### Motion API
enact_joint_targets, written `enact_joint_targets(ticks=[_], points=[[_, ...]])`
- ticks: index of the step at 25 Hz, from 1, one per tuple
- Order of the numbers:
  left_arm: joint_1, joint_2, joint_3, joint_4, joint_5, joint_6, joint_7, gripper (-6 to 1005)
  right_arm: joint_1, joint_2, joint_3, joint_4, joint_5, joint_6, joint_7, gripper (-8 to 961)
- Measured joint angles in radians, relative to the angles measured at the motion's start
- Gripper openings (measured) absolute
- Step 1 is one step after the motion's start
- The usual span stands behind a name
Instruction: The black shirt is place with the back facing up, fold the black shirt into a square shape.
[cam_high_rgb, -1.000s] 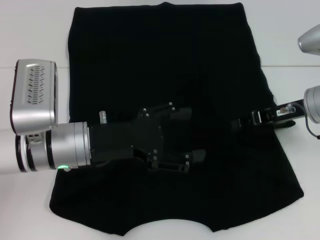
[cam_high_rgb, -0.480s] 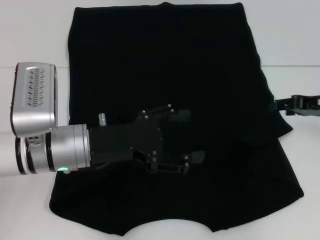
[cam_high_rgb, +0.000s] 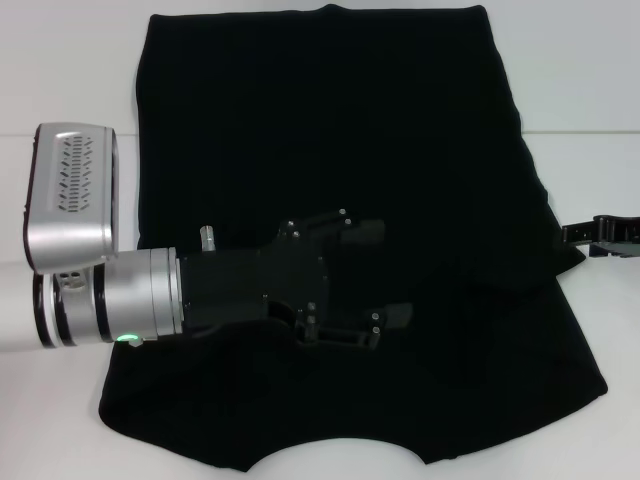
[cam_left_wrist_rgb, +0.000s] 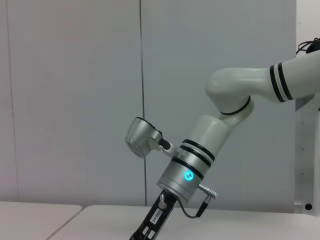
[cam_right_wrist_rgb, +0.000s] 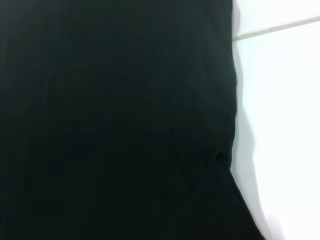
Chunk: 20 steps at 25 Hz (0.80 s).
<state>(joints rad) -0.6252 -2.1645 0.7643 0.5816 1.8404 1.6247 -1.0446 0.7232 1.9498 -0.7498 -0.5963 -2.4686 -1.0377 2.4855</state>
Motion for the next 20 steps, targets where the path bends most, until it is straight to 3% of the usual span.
enact_joint_targets(ticks=[20], points=[[-0.001,0.0,-0.003,0.0,-0.001,0.0,0.0,937,0.01,0.014,-0.029,0.041,-0.026,0.104,-0.002,641]])
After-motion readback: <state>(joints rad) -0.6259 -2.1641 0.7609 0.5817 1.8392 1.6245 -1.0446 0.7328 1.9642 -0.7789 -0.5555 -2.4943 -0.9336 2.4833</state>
